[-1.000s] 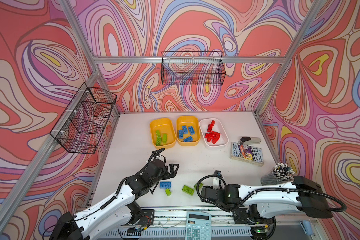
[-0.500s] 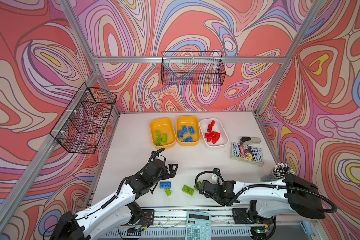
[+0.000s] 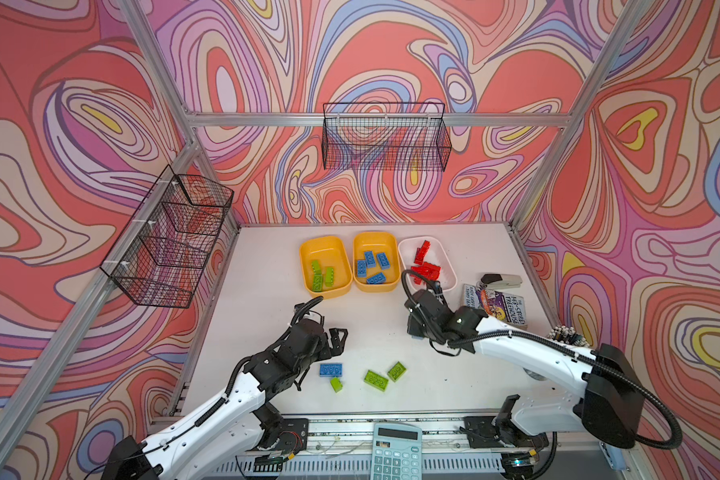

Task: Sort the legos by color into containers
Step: 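Carry the light-blue brick to the yellow tub of blue bricks and release, then close the left gripper on the last light-blue brick while the right gripper withdraws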

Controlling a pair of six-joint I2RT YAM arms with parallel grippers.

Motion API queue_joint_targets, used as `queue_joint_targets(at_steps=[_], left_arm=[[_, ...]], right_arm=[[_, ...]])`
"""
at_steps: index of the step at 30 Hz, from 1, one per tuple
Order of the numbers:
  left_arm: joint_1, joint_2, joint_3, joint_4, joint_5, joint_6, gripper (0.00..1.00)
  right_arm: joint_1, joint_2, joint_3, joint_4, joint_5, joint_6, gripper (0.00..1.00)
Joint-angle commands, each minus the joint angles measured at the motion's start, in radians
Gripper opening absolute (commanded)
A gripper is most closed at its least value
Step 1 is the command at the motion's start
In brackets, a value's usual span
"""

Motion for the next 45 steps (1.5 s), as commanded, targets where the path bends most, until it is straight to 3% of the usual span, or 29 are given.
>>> queue_joint_targets(at_steps=[1,5,11,14,17,19,24,35,45], left_arm=[[0.006,-0.04,-0.002,-0.097,-0.034,-0.023,1.0],[0.009,-0.105,-0.008,-0.17,-0.033,-0.077,1.0],[0.01,-0.183,-0.008,-0.352,-0.034,-0.201,1.0],[0.01,-0.211,-0.005,-0.416,-0.023,-0.239,1.0],[0.009,-0.223,-0.01,-0.448,0.006,-0.27,0.99],[0.009,-0.218,-0.018,-0.455,0.033,-0.286,0.99],[0.002,-0.189,-0.042,-0.42,0.084,-0.295,0.95],[-0.105,0.196,0.121,-0.323,0.061,-0.089,0.91],[-0.135,0.396,0.202,-0.312,0.073,-0.025,0.86]], right_arm=[[-0.068,0.159,0.154,0.069,-0.057,-0.24,0.3],[-0.143,0.393,0.372,0.146,-0.116,-0.337,0.29],[-0.204,0.721,0.739,0.119,-0.195,-0.407,0.31],[-0.22,0.827,0.87,0.089,-0.203,-0.424,0.44],[-0.22,0.849,0.897,0.099,-0.224,-0.432,0.69],[-0.221,0.815,0.864,0.122,-0.247,-0.432,0.78],[-0.221,0.656,0.661,0.167,-0.281,-0.437,0.86],[-0.22,0.198,0.133,0.24,-0.322,-0.397,0.92],[-0.221,-0.035,-0.058,0.204,-0.283,-0.376,0.92]])
